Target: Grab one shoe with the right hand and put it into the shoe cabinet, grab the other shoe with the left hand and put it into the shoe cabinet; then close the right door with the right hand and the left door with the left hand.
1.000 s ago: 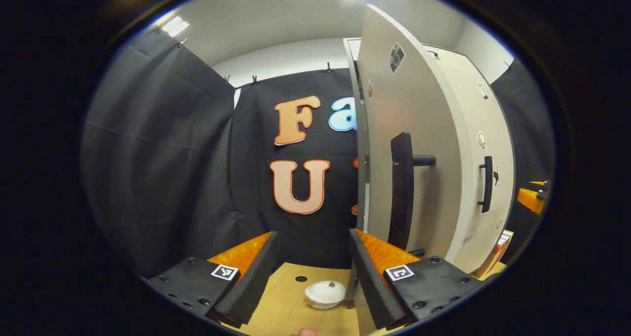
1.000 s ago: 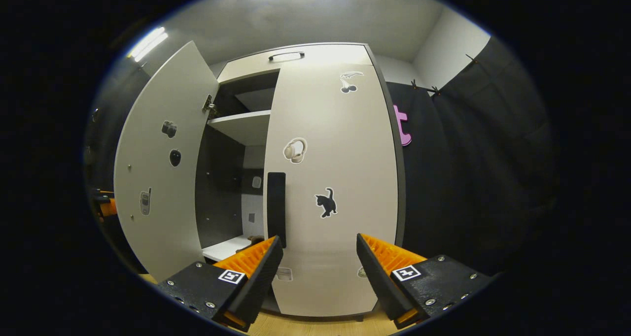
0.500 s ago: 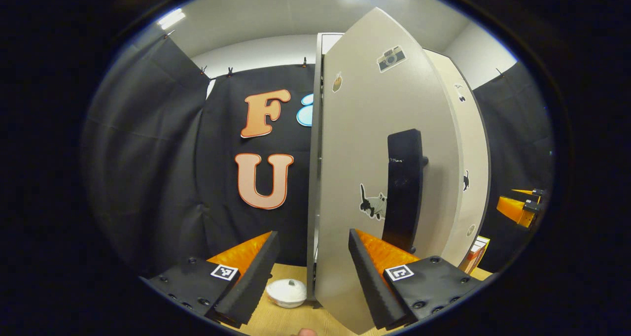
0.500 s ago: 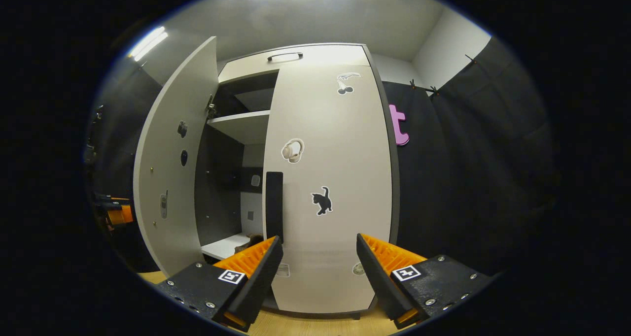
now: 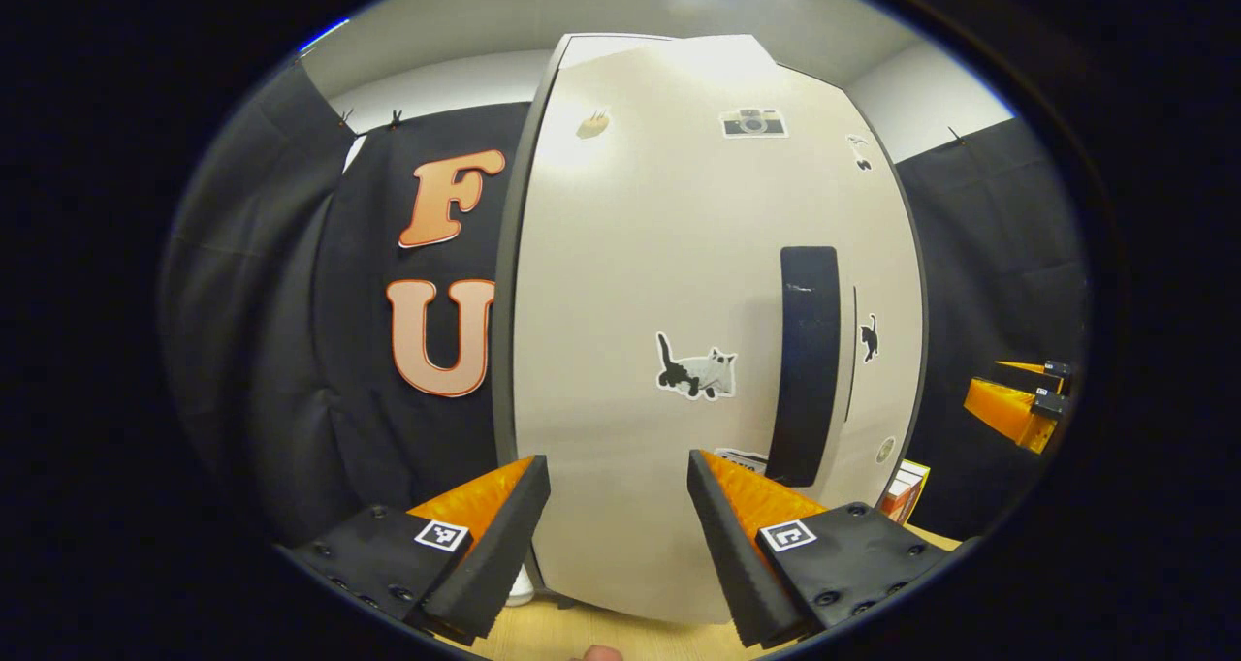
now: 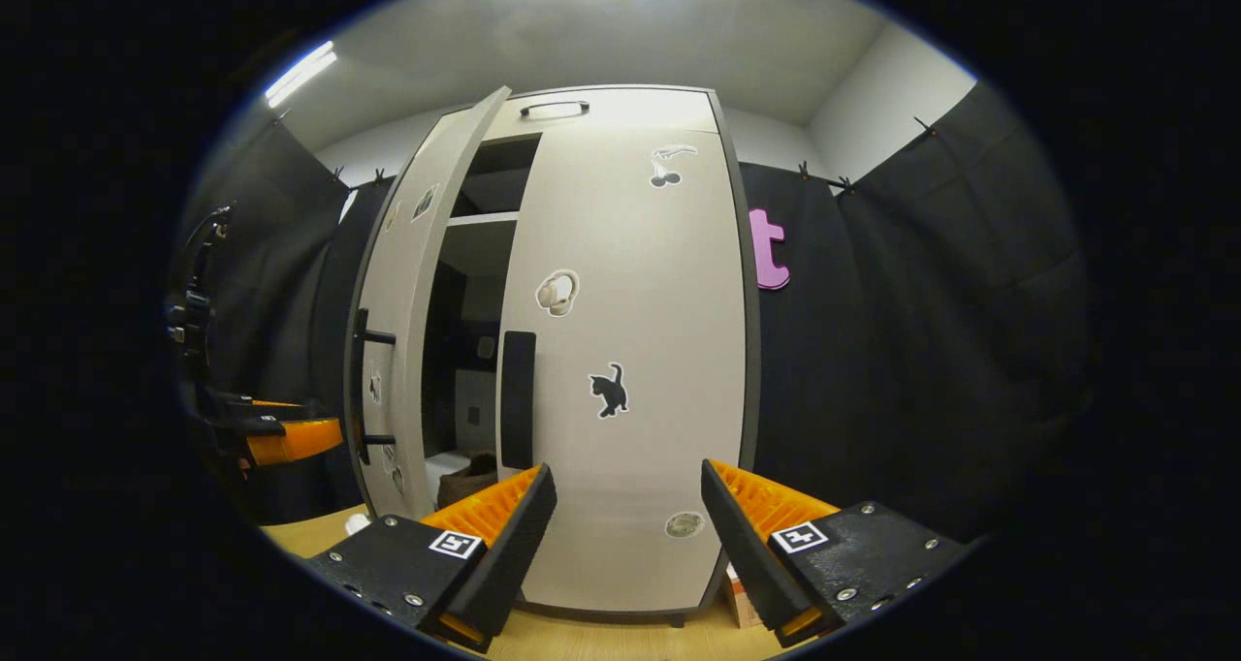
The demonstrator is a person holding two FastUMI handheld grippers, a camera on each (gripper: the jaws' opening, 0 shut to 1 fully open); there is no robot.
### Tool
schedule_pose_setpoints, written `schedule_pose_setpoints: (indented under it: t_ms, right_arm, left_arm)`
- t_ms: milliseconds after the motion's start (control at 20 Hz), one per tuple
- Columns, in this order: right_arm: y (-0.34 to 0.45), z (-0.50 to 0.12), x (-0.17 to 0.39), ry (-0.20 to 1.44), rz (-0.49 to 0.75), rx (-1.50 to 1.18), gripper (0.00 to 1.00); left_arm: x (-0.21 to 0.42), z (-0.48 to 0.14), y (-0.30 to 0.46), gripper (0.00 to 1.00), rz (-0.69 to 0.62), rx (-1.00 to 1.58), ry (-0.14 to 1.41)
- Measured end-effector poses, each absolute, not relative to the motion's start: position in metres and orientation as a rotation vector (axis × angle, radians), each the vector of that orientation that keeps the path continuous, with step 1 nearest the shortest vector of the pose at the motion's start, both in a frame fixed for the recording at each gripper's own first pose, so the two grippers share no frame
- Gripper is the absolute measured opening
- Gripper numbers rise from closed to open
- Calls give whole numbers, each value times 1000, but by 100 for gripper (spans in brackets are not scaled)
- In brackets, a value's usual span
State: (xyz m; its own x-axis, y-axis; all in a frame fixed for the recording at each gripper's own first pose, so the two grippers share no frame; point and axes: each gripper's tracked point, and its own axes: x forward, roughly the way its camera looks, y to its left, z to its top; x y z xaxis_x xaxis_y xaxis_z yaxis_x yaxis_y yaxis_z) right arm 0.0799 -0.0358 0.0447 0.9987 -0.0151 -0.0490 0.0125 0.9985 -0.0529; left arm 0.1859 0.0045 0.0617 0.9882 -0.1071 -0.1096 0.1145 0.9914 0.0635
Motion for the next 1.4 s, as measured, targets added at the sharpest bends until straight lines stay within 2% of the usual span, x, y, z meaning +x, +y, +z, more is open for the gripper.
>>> schedule_pose_setpoints:
  t_ms: [50,100,150,250,300,350,500,850,1400]
  right_arm:
    - [-38,44,80,52,-21,-50,93]
    - [-41,43,78,53,-25,-47,93]
    - [-43,43,78,55,-29,-46,97]
    - [-48,43,77,55,-39,-52,97]
    - [-50,44,77,53,-43,-55,93]
    - [-52,44,78,52,-47,-58,93]
    - [-59,45,78,50,-60,-59,93]
    - [-74,49,83,43,-81,-59,93]
    - [-78,50,88,37,-86,-47,93]
  left_arm:
    - [188,59,-5,89,-127,67,110]
    - [190,57,-13,94,-144,65,113]
    - [192,56,-20,94,-156,65,114]
    - [196,55,-26,94,-160,75,113]
    - [198,54,-27,93,-160,80,112]
    - [200,54,-29,89,-160,82,111]
    - [208,51,-32,93,-155,81,114]
    - [223,46,-28,93,-116,96,128]
    - [226,36,-31,93,-125,80,161]
